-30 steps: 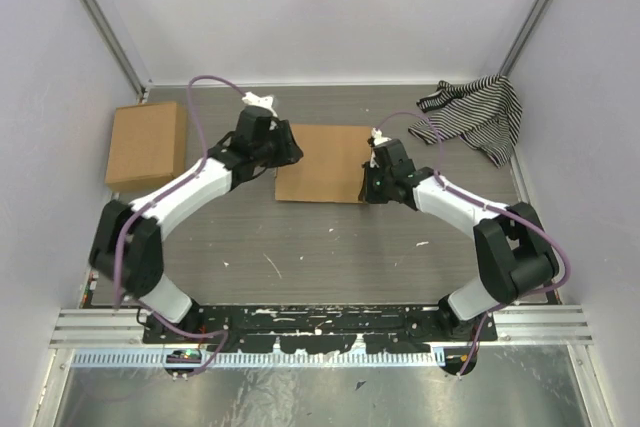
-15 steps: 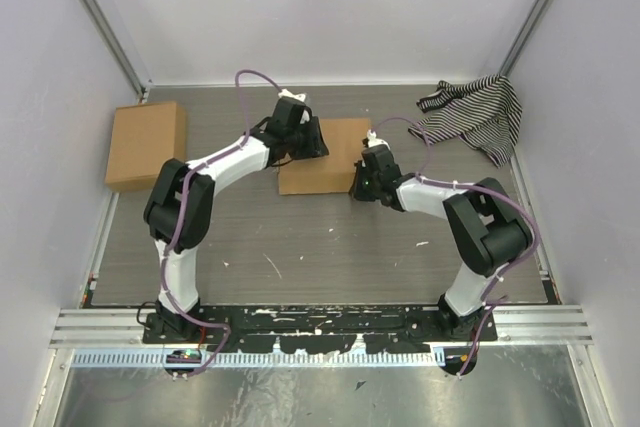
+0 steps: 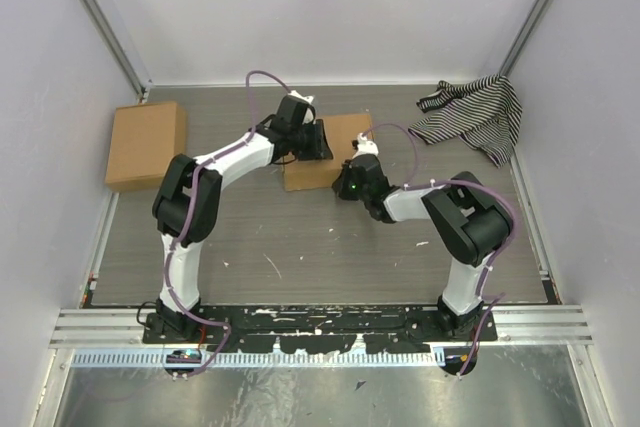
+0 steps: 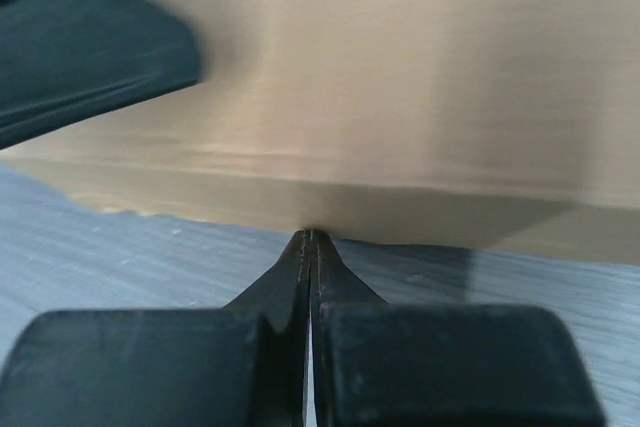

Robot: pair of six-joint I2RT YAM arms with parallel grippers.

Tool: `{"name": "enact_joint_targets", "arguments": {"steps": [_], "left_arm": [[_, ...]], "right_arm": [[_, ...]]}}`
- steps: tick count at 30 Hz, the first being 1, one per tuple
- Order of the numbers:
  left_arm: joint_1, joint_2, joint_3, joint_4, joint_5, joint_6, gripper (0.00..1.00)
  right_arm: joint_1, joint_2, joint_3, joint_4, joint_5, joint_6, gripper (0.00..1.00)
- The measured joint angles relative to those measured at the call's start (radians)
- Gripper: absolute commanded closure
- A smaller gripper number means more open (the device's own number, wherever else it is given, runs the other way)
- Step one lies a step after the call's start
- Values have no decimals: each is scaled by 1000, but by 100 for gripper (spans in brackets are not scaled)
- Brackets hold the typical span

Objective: Fold the paper box

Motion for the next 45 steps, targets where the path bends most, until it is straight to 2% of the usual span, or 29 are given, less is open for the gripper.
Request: {"name": "enact_joint_targets", "arguments": {"steps": [7,10,17,27,34,36,40,42,43,45], "left_arm": [[0,8,2,5,51,32,59],[3,3,-13,18,68,52,61],[13,-21,-55,56,73,84,62],[16,-95,-146,82,86,106,45],[4,-227,-224,18,25,92,38],[5,-285,-244,23,-8,82,37],[8,-448,-309,47,-88,66,35],[9,-546,-359,55,-138,62,33],[10,-592,-389,55,-164,59,31],[11,-673,-447,46,-210,56,18]], "right_arm": [[88,50,52,45,-45,-52,99],[91,106,108,34,-64,-79,99],[101,138,122,80,-76,-92,99],[106,131,17,261,-52,-64,99],[76,-90,-108,257,14,-74,96],[76,-194,-132,232,35,-87,87],[77,-407,-141,112,116,-111,40],[79,-510,-132,13,192,-132,21],[78,-555,-122,-44,234,-144,15],[78,-616,-95,-161,312,-164,9]]}}
